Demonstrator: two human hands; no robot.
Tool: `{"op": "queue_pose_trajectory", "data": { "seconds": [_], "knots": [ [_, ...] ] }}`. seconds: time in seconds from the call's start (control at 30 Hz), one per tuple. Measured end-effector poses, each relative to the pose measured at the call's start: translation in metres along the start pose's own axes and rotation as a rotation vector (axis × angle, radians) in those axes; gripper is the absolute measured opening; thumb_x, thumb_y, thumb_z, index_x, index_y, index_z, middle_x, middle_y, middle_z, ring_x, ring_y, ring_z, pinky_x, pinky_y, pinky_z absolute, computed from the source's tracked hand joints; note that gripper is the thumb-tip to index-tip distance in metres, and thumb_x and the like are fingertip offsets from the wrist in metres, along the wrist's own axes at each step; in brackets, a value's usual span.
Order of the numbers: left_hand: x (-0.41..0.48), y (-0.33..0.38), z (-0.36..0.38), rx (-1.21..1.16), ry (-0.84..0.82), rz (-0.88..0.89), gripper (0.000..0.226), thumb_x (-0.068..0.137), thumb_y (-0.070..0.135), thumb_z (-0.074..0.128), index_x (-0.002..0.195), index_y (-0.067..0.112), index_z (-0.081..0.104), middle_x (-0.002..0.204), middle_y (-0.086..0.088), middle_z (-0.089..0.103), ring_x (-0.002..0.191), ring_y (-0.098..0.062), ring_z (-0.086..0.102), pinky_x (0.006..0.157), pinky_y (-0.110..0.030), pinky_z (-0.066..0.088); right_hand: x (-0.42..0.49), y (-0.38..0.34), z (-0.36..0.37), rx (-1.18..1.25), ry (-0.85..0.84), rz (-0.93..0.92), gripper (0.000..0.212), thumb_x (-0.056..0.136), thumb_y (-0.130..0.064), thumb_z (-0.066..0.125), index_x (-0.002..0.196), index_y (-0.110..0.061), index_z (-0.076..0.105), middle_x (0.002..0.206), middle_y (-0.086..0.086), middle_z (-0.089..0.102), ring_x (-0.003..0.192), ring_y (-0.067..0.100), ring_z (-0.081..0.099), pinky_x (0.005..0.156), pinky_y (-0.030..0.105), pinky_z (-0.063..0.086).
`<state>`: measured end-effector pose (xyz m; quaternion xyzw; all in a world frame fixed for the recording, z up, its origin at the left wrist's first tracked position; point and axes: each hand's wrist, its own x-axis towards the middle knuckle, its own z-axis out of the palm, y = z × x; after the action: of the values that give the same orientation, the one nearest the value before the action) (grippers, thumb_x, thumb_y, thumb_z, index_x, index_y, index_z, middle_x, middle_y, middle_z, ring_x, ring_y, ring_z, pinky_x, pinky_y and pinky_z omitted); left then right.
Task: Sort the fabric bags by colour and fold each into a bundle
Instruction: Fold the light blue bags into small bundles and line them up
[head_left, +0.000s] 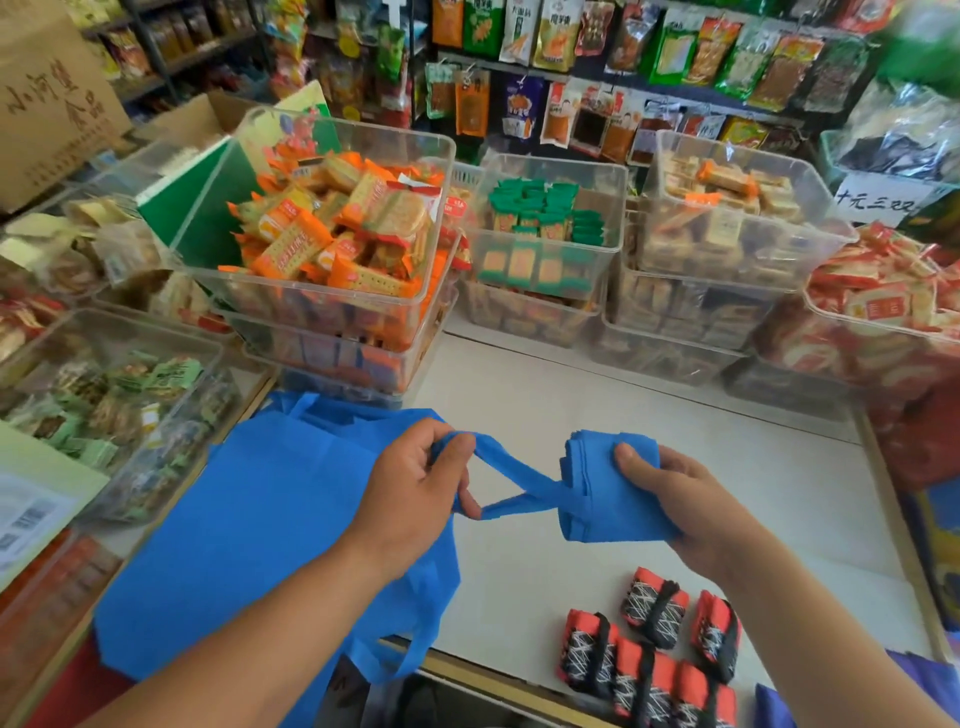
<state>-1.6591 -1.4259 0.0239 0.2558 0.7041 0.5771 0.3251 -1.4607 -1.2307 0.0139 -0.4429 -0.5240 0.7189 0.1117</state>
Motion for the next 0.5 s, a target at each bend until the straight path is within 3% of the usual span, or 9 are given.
{"op": "queue_pose_trajectory", "data": {
  "seconds": [0.1,0.23,0.33,0.4,0.43,0.5],
  "knots": [
    [0.016,-0.021,0.006,-0.021,0.055,-0.305,0.025,0.105,0.023,0.058,0.085,0.008,0.056,0.068,-0.005,0.055,0.05,-0.015,0.062,0.054,-0.029,0.057,-0.011,-0.008,0.007,-0.033,-0.031,-0.218,0.023,0.085,-0.025,0.074,0.105,-0.016,0.075,0.108,0.011,0.076,0.099,0.029,0.071,0.091,0.045,0.055],
    [0.03,-0.036,0.011,-0.041,-0.072,-0.578,0.025,0.104,0.022,0.06,0.08,0.013,0.057,0.059,0.0,0.057,0.048,-0.009,0.053,0.052,-0.026,0.053,-0.02,-0.02,0.011,-0.149,-0.186,-0.381,0.024,0.076,-0.007,0.077,0.099,-0.006,0.072,0.094,0.007,0.073,0.086,0.018,0.069,0.075,0.027,0.056],
    [0.03,-0.032,0.017,-0.037,-0.102,-0.563,0.017,0.101,0.018,0.064,0.085,0.012,0.059,0.064,-0.002,0.062,0.053,-0.01,0.058,0.057,-0.027,0.055,-0.018,-0.026,0.008,-0.169,-0.174,-0.412,0.022,0.08,-0.01,0.076,0.102,-0.007,0.072,0.096,0.009,0.073,0.088,0.019,0.069,0.076,0.028,0.055],
    [0.025,-0.024,0.02,-0.061,-0.107,-0.494,0.005,0.097,0.009,0.067,0.098,0.009,0.062,0.082,-0.008,0.068,0.064,-0.011,0.067,0.062,-0.027,0.057,-0.011,-0.025,-0.004,-0.128,-0.089,-0.385,0.024,0.082,-0.017,0.075,0.105,-0.012,0.072,0.103,0.011,0.074,0.095,0.026,0.07,0.082,0.035,0.056],
    [0.022,-0.021,0.019,-0.078,-0.111,-0.454,0.01,0.095,0.004,0.068,0.101,0.009,0.063,0.093,-0.011,0.071,0.071,-0.013,0.071,0.064,-0.027,0.058,-0.008,-0.025,-0.01,-0.125,-0.046,-0.37,0.026,0.082,-0.022,0.077,0.107,-0.014,0.073,0.106,0.013,0.075,0.099,0.03,0.071,0.085,0.038,0.056],
    [0.015,-0.014,0.012,-0.134,-0.156,-0.371,0.018,0.092,-0.007,0.067,0.09,0.011,0.065,0.114,-0.013,0.07,0.084,-0.02,0.075,0.071,-0.029,0.06,-0.003,-0.023,-0.021,-0.146,0.017,-0.351,0.04,0.077,-0.04,0.085,0.108,-0.018,0.074,0.111,0.013,0.076,0.102,0.031,0.072,0.086,0.041,0.057]
  ]
}}
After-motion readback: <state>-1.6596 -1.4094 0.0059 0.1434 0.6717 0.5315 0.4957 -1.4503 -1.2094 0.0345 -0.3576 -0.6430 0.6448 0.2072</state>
